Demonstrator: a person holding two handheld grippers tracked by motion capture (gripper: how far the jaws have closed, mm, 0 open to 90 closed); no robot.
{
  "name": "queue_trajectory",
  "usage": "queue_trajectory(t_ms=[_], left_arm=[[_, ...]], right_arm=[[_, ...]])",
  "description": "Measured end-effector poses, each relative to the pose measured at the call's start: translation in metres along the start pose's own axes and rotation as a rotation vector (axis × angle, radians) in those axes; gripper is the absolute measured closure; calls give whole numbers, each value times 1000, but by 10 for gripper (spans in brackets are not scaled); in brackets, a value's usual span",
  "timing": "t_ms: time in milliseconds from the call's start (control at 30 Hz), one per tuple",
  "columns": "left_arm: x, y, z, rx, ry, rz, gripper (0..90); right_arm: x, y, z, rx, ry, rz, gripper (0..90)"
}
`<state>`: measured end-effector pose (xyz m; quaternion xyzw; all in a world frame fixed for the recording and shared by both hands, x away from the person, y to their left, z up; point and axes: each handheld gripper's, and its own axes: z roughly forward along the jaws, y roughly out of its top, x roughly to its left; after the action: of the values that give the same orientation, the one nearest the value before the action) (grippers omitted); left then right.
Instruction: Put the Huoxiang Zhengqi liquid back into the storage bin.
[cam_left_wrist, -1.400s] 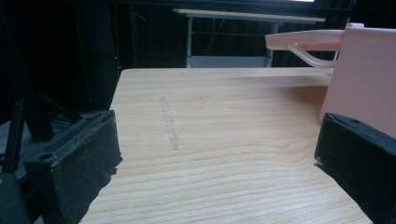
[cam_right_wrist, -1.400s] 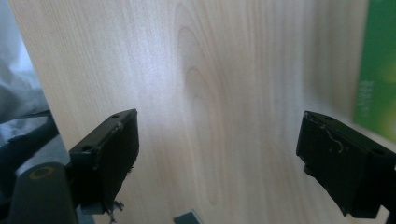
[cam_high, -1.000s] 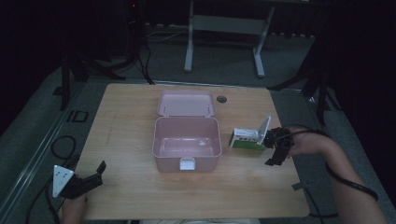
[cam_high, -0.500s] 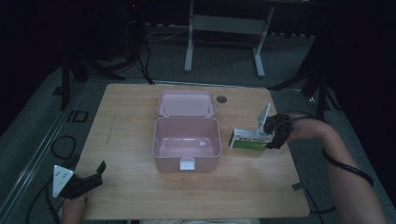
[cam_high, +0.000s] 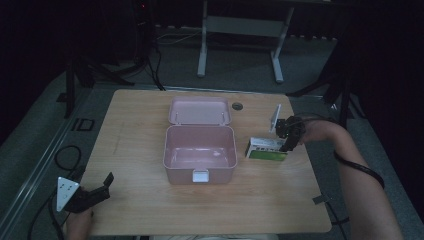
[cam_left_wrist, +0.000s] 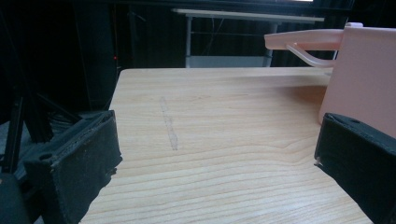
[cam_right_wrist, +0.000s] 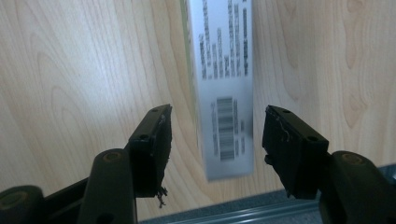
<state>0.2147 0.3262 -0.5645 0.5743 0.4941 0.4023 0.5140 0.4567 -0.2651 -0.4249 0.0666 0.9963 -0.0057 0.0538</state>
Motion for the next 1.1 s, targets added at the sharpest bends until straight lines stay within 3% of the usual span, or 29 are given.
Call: queue_trajectory(t_ms=[333,633,800,1100], left_arm=[[0,0,0,-1,-2,3,2],[0,0,0,-1,-3,5,2],[0,0,0,-1,-4,5,2],[-1,0,0,-1,-3,6,2]], right_arm=[[-7,8,22,48,30,-11,458],[-10,7,37,54,67,-10,515],[-11,9,42,57,64,-13,562],[-10,10,48,52,84,-42,620]])
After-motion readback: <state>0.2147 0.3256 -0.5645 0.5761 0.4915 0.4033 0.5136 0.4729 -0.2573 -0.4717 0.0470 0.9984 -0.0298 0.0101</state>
